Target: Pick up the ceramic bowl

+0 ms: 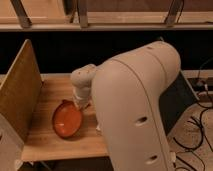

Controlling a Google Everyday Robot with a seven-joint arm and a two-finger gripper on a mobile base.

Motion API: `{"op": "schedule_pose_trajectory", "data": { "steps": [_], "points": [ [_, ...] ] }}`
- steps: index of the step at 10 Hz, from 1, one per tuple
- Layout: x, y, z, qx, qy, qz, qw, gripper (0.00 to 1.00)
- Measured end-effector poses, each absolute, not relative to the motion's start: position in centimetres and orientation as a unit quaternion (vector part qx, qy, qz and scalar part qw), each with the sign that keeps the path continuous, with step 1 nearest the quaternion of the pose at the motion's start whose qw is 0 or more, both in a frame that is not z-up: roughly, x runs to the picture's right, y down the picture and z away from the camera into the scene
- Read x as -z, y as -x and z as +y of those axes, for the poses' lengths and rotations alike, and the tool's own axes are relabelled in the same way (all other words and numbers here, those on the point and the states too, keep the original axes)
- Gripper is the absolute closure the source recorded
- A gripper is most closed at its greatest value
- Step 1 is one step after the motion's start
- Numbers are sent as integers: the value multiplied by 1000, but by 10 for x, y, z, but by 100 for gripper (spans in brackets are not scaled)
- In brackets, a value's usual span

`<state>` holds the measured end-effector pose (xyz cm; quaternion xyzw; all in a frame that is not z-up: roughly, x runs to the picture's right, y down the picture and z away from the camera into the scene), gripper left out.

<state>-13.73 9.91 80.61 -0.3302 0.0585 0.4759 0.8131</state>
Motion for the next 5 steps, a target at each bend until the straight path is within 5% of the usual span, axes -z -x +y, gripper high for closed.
{"op": "schedule_pose_trajectory", "data": {
  "steps": [5],
  "points": [
    [-763, 115, 77, -506, 270, 32, 819, 100]
  ]
}}
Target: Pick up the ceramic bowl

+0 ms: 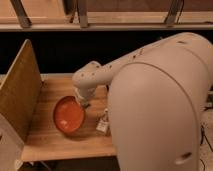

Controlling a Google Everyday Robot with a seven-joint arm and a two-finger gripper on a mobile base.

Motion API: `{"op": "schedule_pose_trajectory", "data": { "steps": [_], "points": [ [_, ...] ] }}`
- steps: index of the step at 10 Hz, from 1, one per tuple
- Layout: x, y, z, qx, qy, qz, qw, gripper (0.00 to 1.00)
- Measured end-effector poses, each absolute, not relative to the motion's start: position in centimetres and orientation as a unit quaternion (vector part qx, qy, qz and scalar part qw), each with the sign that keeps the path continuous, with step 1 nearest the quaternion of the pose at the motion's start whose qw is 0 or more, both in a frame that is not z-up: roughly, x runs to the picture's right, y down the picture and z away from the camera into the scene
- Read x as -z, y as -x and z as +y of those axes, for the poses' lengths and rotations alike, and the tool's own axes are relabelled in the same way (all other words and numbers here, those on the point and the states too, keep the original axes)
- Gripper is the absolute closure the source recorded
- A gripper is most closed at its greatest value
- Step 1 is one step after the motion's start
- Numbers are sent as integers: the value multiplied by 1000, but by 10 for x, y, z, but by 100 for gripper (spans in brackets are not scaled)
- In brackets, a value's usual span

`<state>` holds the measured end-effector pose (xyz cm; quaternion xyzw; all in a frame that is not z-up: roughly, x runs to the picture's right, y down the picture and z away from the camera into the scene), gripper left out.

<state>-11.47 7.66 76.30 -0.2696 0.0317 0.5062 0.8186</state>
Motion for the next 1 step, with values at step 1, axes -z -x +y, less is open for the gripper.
{"op": "schedule_pose_trajectory", "data": {
  "steps": [1],
  "points": [
    [-755, 108, 74, -519, 260, 27, 814, 100]
  ]
}}
